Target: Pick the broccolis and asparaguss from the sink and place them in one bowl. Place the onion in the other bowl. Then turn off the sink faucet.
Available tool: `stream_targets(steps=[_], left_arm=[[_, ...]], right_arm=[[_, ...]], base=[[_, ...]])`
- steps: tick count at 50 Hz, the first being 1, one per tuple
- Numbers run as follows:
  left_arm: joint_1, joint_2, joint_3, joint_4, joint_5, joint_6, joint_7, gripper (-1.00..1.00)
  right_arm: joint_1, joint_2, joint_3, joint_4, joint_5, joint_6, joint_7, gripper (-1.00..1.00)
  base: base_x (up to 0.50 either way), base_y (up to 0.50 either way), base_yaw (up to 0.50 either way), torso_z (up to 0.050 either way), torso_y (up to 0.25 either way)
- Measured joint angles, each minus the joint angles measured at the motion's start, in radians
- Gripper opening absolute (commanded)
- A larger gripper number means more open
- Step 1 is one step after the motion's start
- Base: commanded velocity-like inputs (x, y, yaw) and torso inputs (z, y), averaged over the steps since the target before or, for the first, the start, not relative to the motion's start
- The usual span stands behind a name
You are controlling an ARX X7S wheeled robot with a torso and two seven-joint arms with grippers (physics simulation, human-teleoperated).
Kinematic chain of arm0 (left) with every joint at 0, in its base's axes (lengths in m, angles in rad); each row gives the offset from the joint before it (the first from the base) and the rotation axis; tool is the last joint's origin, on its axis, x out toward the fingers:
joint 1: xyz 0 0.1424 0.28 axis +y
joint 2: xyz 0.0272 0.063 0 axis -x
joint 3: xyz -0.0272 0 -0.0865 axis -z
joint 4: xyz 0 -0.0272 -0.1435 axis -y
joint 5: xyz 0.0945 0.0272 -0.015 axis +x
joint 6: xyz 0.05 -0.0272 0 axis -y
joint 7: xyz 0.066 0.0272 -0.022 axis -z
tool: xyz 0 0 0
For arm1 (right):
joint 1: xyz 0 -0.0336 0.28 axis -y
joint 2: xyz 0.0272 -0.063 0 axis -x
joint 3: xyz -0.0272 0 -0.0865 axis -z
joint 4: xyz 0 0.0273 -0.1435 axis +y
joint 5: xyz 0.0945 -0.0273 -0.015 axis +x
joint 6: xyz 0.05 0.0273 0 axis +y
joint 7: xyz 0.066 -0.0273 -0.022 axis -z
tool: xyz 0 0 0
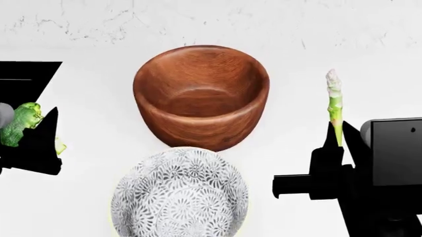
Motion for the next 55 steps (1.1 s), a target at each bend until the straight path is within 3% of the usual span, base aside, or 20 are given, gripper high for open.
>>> stream_targets(steps=[15, 36, 46, 55], left_arm=[[-0.002, -0.006, -0.005, 0.006, -0.010, -0.002, -0.004, -1.00], [-0.009, -0.007, -0.003, 0.003, -0.012, -0.004, 0.001, -1.00], [-0.185, 0.052, 0.055, -0.071, 0.013, -0.073, 0.059, -1.00], [-0.415, 0.193, 0.130, -0.222, 0.007, -0.170, 0.144, -1.00]], right_arm=[[0.003, 0.008, 0.004, -0.002, 0.011, 0.005, 0.001, -1.00], [0.048, -0.006, -0.016, 0.010, 0.044, 0.042, -0.005, -1.00], [0.101, -0.011, -0.022, 0.028, 0.091, 0.078, -0.008, -1.00], [0.131, -0.005, -0.020, 0.029, 0.130, 0.103, 0.008, -1.00]], base=[[0.46, -0.11, 0.00, 0.000, 0.001], [0.07, 0.00, 0.00, 0.000, 0.001], [0.00, 0.00, 0.00, 0.000, 0.000], [0.00, 0.00, 0.00, 0.000, 0.001]])
